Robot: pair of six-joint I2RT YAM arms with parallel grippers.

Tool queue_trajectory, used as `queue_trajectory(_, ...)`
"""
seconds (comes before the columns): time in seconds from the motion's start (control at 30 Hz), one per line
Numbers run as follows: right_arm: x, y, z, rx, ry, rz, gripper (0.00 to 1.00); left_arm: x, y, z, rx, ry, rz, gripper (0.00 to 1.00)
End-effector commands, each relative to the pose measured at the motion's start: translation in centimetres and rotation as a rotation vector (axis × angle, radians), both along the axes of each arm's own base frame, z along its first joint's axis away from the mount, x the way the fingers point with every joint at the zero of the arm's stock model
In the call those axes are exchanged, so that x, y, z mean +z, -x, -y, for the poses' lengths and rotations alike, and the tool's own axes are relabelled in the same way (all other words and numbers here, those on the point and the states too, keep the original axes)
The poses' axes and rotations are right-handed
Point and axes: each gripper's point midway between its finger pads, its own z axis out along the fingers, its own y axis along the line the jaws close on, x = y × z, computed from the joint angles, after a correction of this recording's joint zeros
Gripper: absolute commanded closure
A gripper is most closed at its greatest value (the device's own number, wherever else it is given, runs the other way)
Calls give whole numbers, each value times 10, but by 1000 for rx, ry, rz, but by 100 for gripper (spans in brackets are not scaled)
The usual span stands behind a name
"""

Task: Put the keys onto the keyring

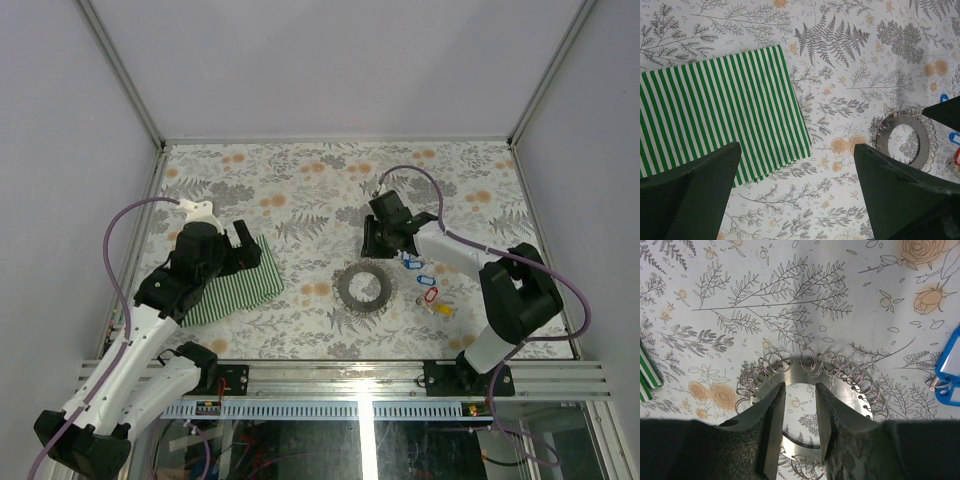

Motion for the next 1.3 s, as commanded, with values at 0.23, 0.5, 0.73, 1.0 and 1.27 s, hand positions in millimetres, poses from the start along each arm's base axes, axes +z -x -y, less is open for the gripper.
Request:
queue_trajectory(0.23,-12,-23,-9,-6,30,2,63,-1,-9,6,-18,-4,9,0)
queue_trajectory(0.5,-20,-24,-5,-5,57,-3,64,-3,-10,6,-11,-9,2,0)
queue_trajectory(0.73,-25,-27,-9,4,53,-15,66,-4,-10,6,-14,-12,-4,0)
queue_trajectory(1.0,-25,-26,-11,19,43,-14,78,-4,-10,5,-11,-13,-5,0)
queue_trajectory(1.27,-16,-28,-14,41,22,24,99,-3,-10,4,-5,-13,-1,1)
